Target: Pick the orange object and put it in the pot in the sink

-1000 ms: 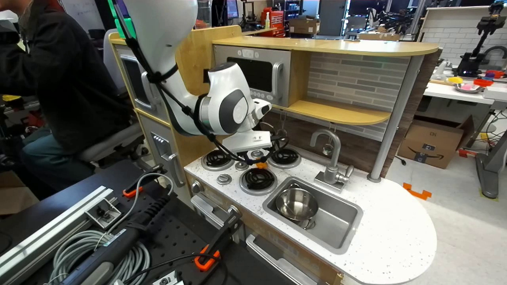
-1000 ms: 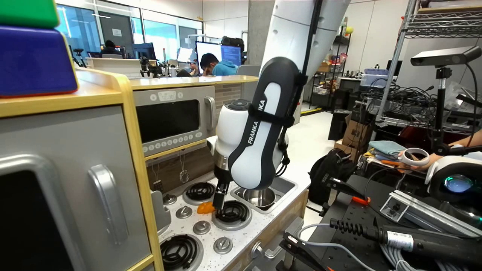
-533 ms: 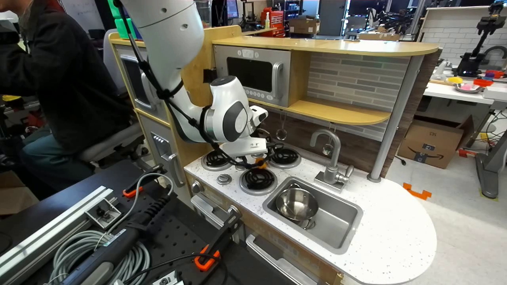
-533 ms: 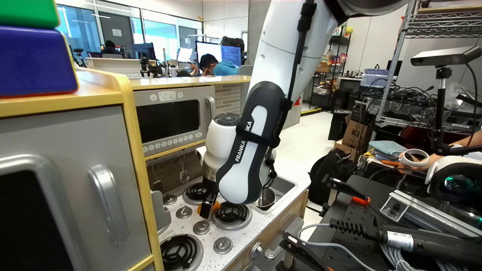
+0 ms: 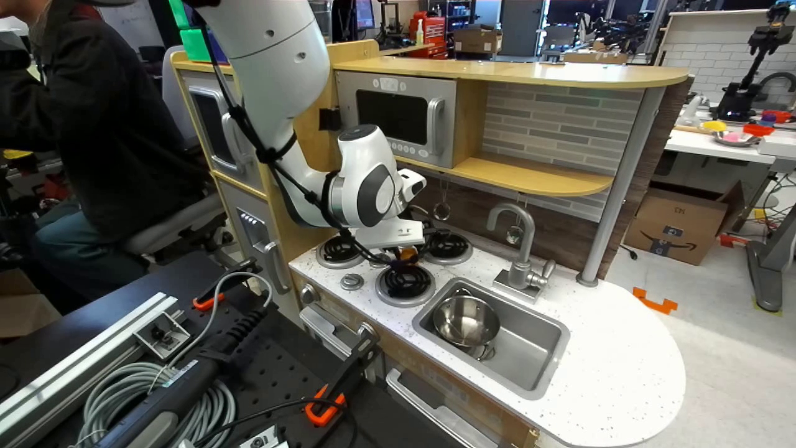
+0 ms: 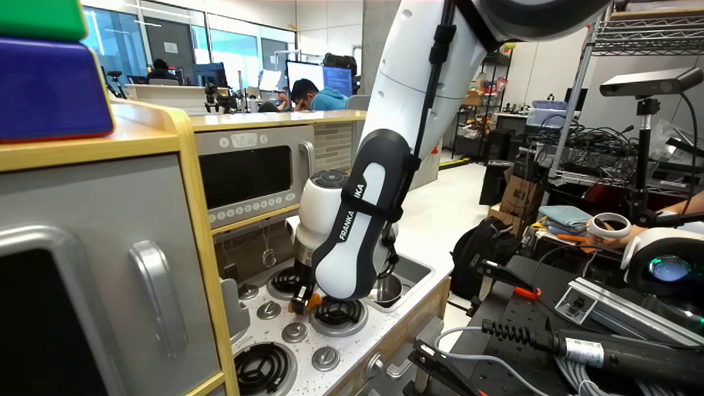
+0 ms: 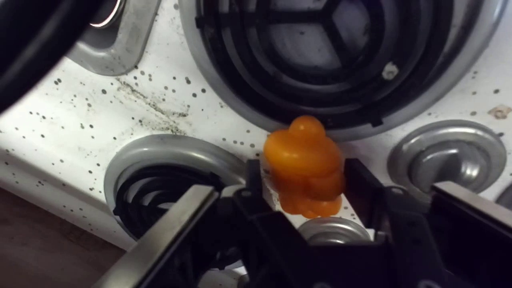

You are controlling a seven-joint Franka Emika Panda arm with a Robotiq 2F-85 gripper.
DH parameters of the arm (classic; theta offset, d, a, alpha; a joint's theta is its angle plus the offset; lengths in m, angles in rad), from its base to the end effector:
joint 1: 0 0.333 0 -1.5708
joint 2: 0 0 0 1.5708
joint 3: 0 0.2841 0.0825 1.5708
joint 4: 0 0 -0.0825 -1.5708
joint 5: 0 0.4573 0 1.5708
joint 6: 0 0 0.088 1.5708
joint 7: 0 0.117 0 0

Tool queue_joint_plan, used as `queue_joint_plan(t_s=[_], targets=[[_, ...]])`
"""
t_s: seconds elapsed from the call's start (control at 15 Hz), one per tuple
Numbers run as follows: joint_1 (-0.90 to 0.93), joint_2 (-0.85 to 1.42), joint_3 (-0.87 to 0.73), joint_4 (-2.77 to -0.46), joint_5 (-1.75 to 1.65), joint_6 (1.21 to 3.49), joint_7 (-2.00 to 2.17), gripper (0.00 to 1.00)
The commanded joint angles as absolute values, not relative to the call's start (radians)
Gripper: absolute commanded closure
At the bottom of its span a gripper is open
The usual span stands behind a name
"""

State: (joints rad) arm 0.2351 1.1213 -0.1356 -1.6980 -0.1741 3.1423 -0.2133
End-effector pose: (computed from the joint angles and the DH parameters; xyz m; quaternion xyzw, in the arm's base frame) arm 0.6327 0.0735 -0.1052 0.9433 0.2833 0.1550 0.0769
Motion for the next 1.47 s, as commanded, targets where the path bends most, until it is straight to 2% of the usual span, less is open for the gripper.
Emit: queue_joint_plan(t_s=[0.0,0.07,0.8,1.0,1.4], targets=[[0.186,1.133,-0.095,-1.660,-0.196,3.113,-0.208,0.75],[0.172,1.126,-0.083,-1.665,-0.197,3.113,-0.212,0.81],[-0.163,0.889,0.192,-1.900,-0.182,2.980,-0.362,0.82],[-0.156,0.882,0.131,-1.908,-0.174,3.005,-0.328,0.82],[-0.028,0.980,-0.101,-1.791,-0.179,2.963,-0.199,0.82]])
